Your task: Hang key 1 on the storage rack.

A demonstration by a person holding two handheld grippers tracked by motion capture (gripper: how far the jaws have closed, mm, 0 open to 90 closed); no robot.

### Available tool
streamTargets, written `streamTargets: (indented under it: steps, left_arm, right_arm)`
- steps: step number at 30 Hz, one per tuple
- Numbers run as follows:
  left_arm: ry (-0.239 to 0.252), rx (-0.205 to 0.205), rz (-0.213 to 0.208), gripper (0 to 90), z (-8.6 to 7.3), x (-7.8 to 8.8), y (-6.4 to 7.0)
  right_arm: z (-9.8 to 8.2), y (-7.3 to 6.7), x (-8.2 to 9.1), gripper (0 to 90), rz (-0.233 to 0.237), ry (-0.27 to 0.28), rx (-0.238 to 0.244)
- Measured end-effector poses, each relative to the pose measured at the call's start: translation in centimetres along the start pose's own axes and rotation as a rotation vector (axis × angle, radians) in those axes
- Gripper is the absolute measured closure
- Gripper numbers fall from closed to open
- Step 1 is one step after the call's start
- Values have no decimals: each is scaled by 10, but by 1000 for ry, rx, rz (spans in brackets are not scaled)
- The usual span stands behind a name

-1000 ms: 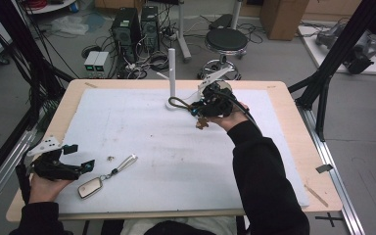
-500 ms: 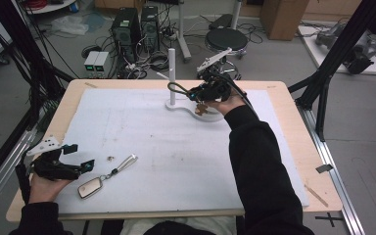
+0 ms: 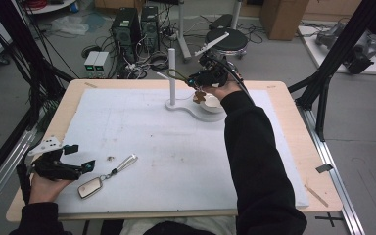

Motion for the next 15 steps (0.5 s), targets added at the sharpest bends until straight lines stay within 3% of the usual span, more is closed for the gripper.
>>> streamTargets:
  steps: [15]
  left_arm:
    - [9, 7, 0, 24, 0, 2, -2]
  right_arm:
    - [12, 11, -31, 763, -26, -47, -21]
Point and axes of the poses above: each handheld gripper's, and its own axes: x roughly backward along the jaws, z roughly out of its top, y roughly to its right, the point moved 4 cm from there along -x, roughly forward along the jaws, and after that the axes turned 15 degrees about -z, right-handed, at the moved point
